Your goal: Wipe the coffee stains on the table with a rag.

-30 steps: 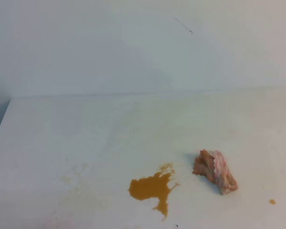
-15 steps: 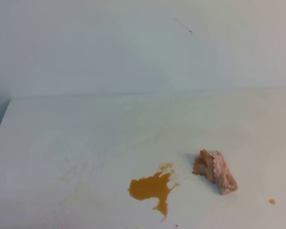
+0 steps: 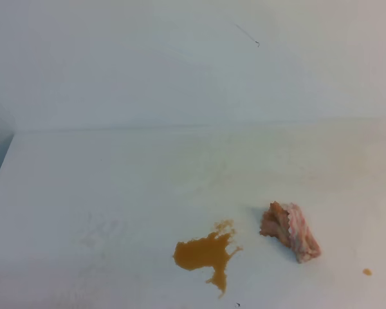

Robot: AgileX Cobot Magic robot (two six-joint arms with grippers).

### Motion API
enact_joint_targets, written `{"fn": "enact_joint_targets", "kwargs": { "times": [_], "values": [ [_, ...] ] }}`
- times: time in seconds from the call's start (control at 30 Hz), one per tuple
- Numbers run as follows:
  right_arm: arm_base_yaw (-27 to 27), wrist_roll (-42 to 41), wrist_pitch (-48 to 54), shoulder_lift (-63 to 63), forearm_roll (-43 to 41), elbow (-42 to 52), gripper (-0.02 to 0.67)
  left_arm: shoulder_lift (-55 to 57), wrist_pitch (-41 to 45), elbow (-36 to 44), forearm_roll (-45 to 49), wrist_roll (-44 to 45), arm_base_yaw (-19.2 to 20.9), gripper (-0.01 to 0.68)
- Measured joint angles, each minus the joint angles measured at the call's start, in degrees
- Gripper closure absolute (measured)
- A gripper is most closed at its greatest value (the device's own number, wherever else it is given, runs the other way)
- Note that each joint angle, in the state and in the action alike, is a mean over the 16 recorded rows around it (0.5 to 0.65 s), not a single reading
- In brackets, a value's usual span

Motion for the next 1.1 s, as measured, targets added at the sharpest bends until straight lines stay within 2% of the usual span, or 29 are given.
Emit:
{"fn": "enact_joint_targets", "kwargs": {
  "times": [0.37,0.6,0.9,1.1],
  "values": [
    [0.0,0.07,1.7,16.74,10.54,-0.23,0.651,0.0,0.0,0.0,0.0,0.0,0.0,0.676],
    [0.0,-1.35,7.46,29.76,16.18,-3.35,0.651,0.0,0.0,0.0,0.0,0.0,0.0,0.676],
    [0.72,-10.95,22.89,44.32,24.1,-14.74,0.651,0.0,0.1,0.0,0.0,0.0,0.0,0.676],
    [4.39,-19.21,29.72,49.66,30.49,-23.2,0.646,0.0,0.36,0.0,0.0,-0.01,0.0,0.676]
  ]
}}
